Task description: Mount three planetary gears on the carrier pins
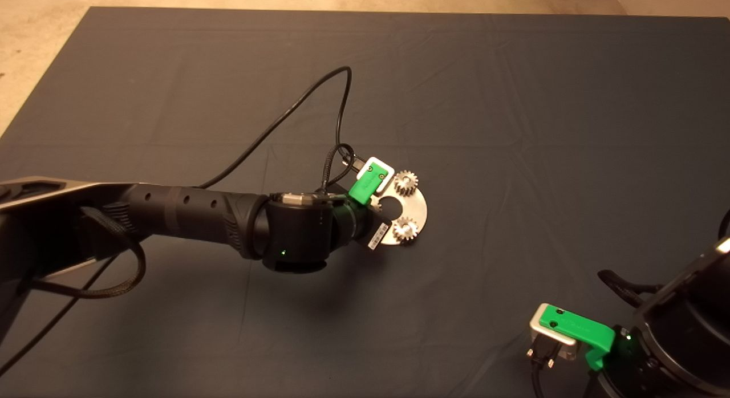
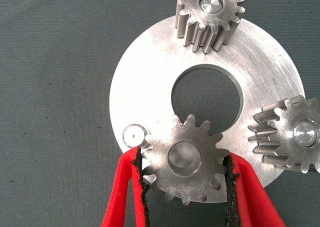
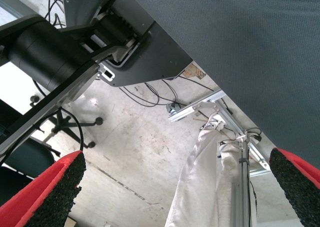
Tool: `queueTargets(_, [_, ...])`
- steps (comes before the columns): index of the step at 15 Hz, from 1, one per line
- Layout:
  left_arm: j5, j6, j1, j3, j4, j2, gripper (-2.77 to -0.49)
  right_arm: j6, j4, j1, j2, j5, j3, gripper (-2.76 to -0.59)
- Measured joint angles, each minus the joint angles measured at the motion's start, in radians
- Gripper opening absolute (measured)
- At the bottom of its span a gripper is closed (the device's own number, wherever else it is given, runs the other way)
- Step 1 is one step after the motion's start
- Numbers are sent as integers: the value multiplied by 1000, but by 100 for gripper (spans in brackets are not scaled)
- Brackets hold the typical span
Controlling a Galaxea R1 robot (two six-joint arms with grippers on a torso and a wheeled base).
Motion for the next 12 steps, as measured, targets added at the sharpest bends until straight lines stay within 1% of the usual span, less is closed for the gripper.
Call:
queueTargets(2, [3, 0, -6, 7, -3, 0, -266, 0, 0, 0, -6, 0, 0, -63])
queueTargets(3, [6, 0, -23, 19, -9, -1, -266, 0, 0, 0, -6, 0, 0, -63])
queueTargets(4, [9, -1, -49, 30, -9, -3, -266, 0, 0, 0, -6, 0, 0, -63])
queueTargets(6, [13, -7, -116, 36, -9, -3, -266, 0, 0, 0, -6, 0, 0, -63])
queueTargets(7, [14, -12, -141, 40, -9, -3, -266, 0, 0, 0, -6, 0, 0, -63])
queueTargets(8, [13, -19, -153, 43, -10, -3, -266, 0, 0, 0, -6, 0, 0, -63])
queueTargets(9, [13, -19, -151, 44, -14, -3, -266, 0, 0, 0, -6, 0, 0, -63])
queueTargets(10, [14, -20, -148, 44, -30, -3, -266, 0, 0, 0, -6, 0, 0, -63])
queueTargets(12, [14, -23, -146, 45, -32, -6, -266, 0, 1, 0, -6, 0, 0, -63])
